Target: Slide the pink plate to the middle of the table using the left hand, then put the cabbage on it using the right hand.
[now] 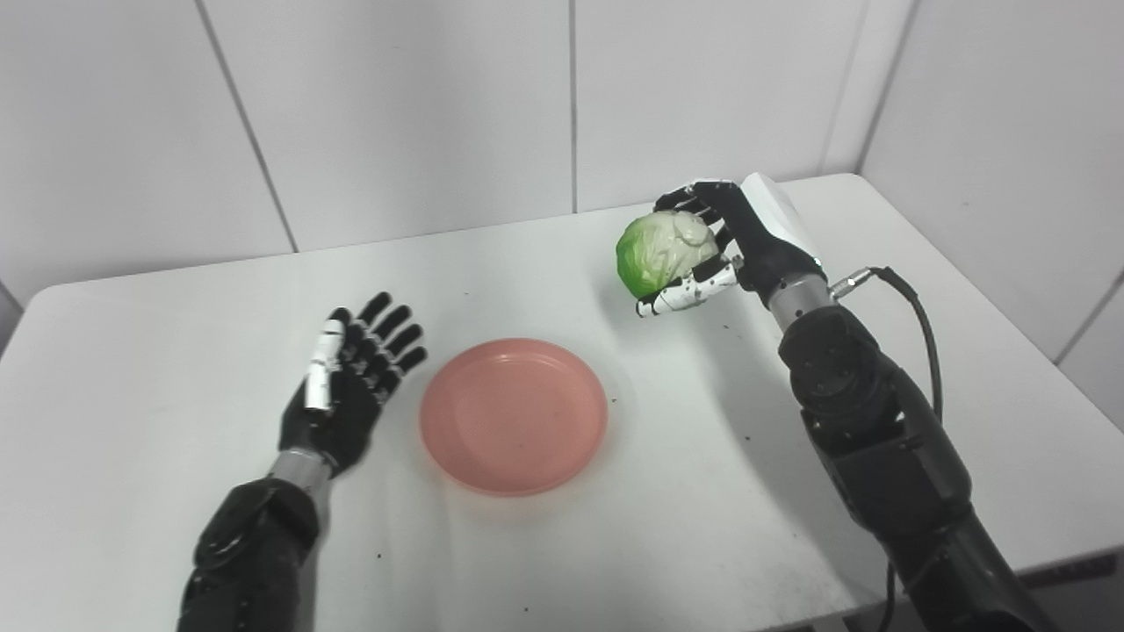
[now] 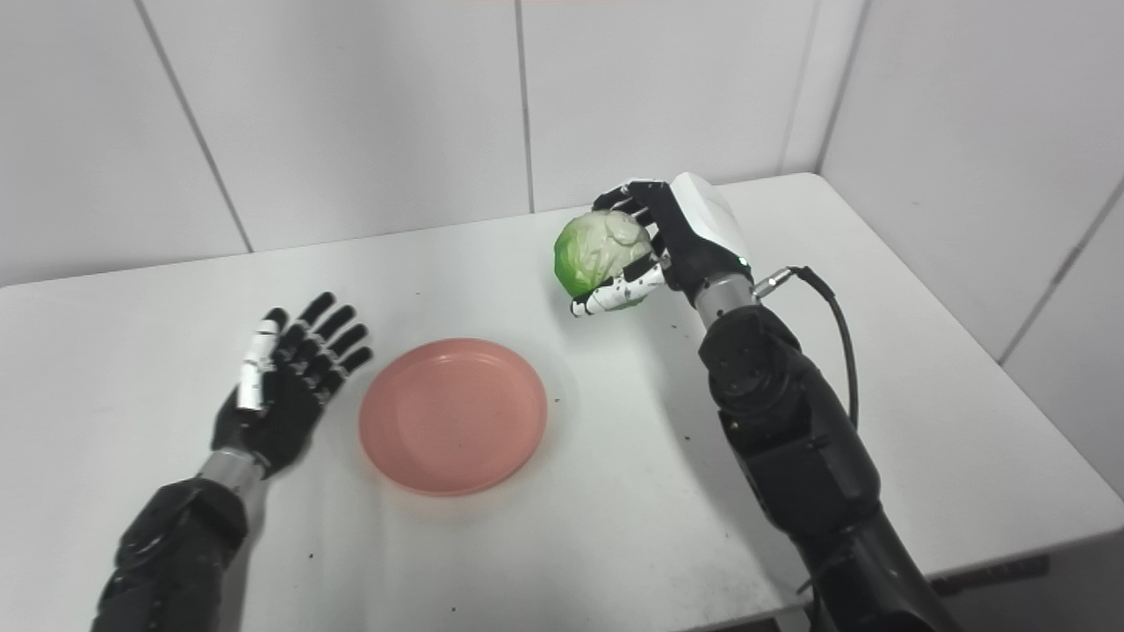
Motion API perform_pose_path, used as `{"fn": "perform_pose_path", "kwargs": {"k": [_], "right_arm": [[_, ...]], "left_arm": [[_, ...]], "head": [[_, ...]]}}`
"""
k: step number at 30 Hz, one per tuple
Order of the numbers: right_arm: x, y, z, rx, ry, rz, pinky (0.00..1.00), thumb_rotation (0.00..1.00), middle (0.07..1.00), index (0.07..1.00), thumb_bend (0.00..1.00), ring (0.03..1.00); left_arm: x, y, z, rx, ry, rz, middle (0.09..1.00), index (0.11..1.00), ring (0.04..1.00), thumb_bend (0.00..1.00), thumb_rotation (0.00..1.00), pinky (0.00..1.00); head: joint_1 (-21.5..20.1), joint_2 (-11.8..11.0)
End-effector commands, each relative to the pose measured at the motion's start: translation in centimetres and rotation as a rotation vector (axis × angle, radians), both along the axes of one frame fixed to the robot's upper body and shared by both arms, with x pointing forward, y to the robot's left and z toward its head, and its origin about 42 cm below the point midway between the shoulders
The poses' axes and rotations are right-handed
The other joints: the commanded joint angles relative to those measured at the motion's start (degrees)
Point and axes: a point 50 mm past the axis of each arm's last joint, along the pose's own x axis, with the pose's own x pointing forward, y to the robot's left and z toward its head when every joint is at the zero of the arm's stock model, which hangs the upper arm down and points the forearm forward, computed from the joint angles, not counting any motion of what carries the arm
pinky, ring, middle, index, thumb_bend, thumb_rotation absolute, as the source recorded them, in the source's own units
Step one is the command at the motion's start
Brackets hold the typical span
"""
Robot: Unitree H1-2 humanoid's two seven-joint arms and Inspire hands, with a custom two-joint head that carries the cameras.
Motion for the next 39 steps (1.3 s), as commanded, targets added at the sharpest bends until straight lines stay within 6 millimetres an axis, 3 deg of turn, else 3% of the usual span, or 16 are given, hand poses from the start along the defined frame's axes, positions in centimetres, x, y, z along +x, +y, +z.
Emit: {"fn": "perform_pose_path", "kwargs": {"k": [1,9,22,29,39], "right_arm": [[0.5,1.5,2.7,-0.003,-0.103,0.066,0.37,0.00,0.454,0.523,0.52,0.427],[0.5,5.6,1.4,0.011,-0.093,0.189,0.36,0.00,0.453,0.522,0.52,0.419],[-0.4,11.0,-1.7,0.014,-0.020,0.344,0.34,0.00,0.482,0.557,0.51,0.368],[-1.1,12.1,-3.3,-0.003,0.020,0.390,0.36,0.00,0.483,0.552,0.51,0.379],[-1.4,11.6,-4.7,-0.153,0.025,0.367,0.35,0.00,0.483,0.553,0.51,0.373]], "left_arm": [[-0.7,-0.4,-1.8,0.043,0.111,0.004,0.919,0.909,0.906,0.40,1.00,0.89],[-0.9,-2.5,-1.1,0.058,0.106,-0.002,0.925,0.915,0.911,0.40,1.00,0.90],[-1.0,-3.8,-0.3,0.048,0.116,0.005,0.907,0.893,0.893,0.40,1.00,0.87],[-1.0,-3.6,0.0,0.052,0.119,0.003,0.910,0.895,0.897,0.40,1.00,0.86],[-0.9,-3.6,0.1,0.064,0.118,0.007,0.905,0.895,0.891,0.40,1.00,0.85]], "head": [[1.7,0.3],[7.2,1.3],[8.8,2.7],[7.5,3.5],[6.8,4.3]]}}
